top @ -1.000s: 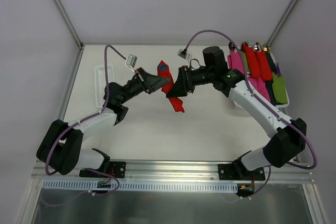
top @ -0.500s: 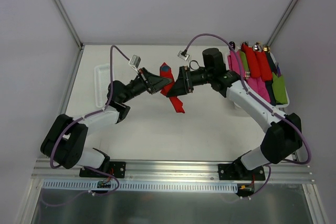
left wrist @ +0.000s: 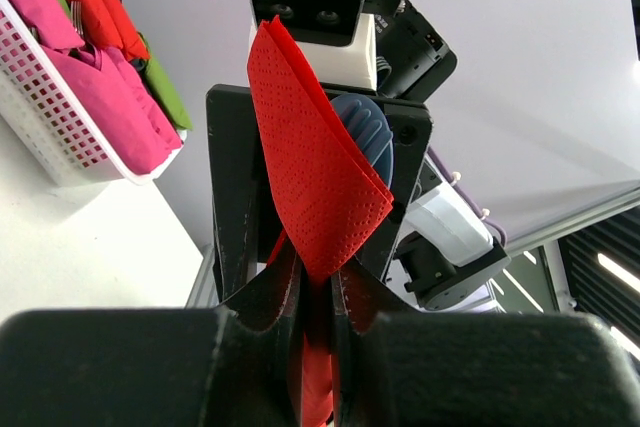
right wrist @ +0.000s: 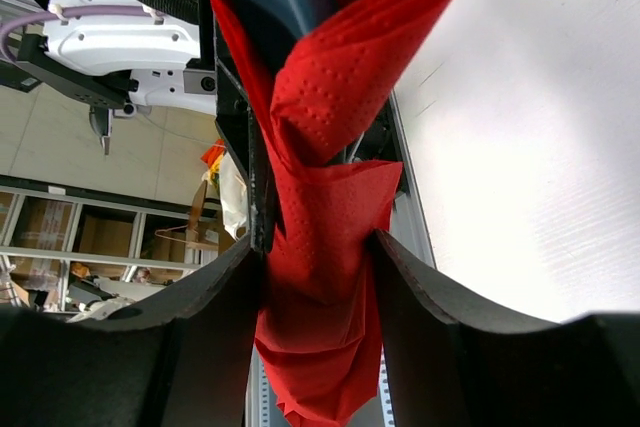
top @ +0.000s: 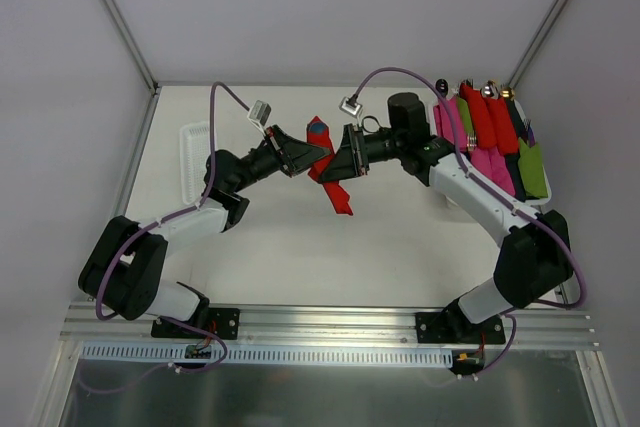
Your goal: Place the utensils on the paper napkin and roll it up
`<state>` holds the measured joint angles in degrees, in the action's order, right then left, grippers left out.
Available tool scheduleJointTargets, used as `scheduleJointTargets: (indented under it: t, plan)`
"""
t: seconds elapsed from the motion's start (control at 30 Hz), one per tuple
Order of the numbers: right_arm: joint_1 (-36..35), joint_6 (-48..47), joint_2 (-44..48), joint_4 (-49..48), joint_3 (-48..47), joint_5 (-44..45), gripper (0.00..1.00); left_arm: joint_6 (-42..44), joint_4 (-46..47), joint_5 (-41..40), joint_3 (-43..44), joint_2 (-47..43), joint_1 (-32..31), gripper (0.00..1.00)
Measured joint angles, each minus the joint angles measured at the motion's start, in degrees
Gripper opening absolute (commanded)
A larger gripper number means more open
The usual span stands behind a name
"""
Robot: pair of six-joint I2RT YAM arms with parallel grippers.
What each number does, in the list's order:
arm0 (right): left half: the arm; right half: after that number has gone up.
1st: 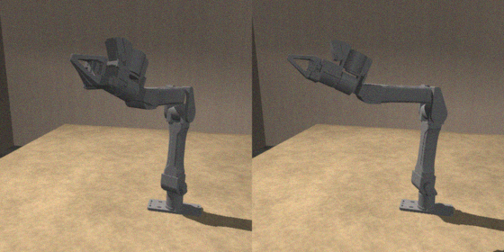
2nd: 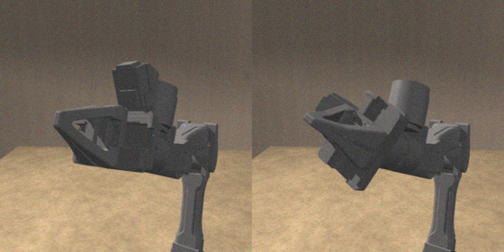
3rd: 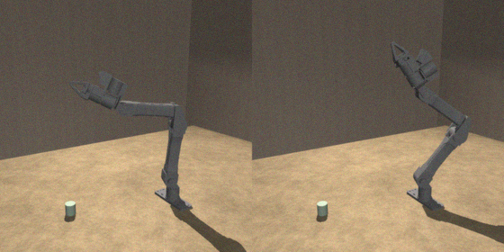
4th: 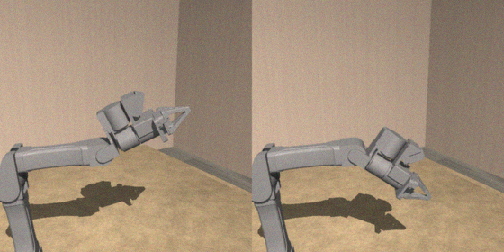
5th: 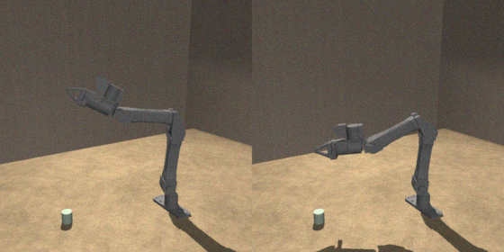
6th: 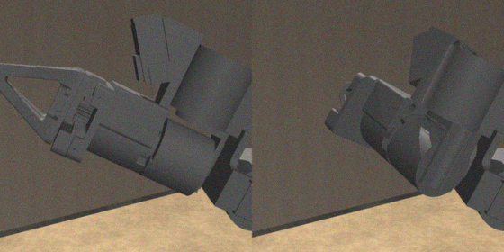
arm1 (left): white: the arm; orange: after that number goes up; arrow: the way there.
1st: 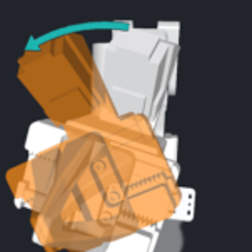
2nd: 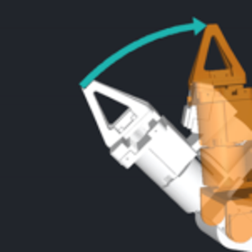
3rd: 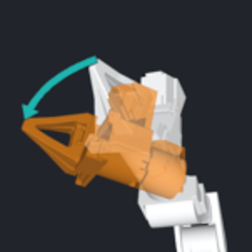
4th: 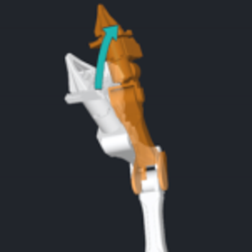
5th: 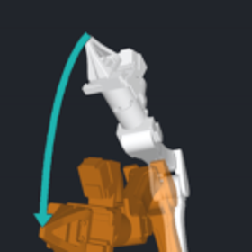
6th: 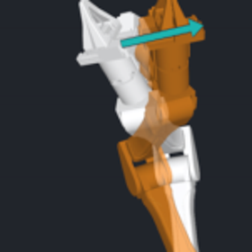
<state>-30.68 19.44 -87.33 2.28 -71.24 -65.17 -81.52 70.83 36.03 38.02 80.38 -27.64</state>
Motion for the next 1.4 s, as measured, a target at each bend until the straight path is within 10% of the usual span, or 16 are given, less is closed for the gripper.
scheduleJointTargets:
  t: [0.3,0.57,0.83,1.4]
  plan:
    - [0.5,5.2,0.0,-7.0,2.6,-1.9,0.36,-0.1,0.0,0.0,0.1,0.0,0.0,0.00]
    - [0.8,7.2,0.1,-10.3,3.9,-3.5,0.00,0.0,-0.2,0.0,0.1,0.0,0.0,0.00]
    - [1.1,4.8,2.4,-8.7,5.3,-1.5,0.00,3.2,-0.6,0.2,0.1,-1.9,0.0,0.48]
    - [0.8,-12.7,9.8,8.0,-0.2,5.0,0.00,24.6,-24.3,0.9,3.7,-18.2,-0.7,0.68]
